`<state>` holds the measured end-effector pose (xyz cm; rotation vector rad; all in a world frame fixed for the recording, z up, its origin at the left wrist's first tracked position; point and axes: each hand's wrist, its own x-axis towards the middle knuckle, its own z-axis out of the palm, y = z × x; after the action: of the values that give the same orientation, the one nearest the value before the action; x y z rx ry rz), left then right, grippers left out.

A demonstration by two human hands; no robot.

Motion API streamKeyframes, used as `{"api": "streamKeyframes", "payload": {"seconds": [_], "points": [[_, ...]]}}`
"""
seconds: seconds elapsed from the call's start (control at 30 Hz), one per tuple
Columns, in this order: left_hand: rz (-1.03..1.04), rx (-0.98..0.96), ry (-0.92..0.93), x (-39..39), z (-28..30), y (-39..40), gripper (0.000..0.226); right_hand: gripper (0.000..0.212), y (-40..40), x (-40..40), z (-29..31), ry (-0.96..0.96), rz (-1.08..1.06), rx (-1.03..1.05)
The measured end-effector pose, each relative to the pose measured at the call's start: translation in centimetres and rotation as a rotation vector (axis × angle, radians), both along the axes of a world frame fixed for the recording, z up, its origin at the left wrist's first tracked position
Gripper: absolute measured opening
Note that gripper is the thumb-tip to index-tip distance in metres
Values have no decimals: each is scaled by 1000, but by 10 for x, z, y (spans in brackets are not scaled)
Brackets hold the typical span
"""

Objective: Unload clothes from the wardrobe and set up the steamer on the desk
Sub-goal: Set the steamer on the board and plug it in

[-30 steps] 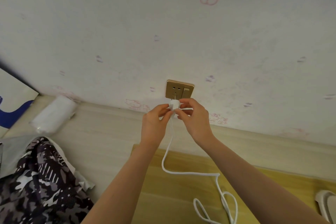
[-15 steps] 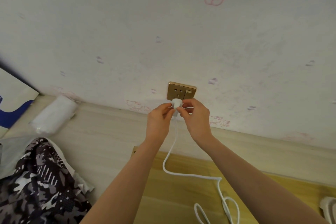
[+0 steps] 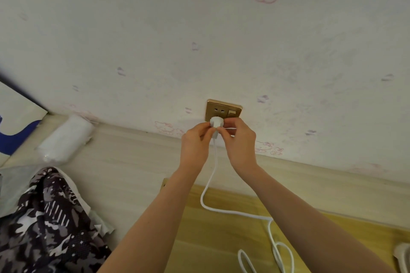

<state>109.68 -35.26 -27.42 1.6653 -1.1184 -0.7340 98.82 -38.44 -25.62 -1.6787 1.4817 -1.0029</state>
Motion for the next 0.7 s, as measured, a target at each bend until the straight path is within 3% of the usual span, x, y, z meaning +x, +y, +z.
{"api": "streamKeyframes", "payload": {"seconds": [0.37, 0.7], "points": [[22, -33, 56, 5, -10, -8, 21, 13, -3, 3, -1, 8, -11, -113], [-11, 70, 23, 3, -1, -6, 20, 15, 3, 7, 8, 100, -37, -6]]}}
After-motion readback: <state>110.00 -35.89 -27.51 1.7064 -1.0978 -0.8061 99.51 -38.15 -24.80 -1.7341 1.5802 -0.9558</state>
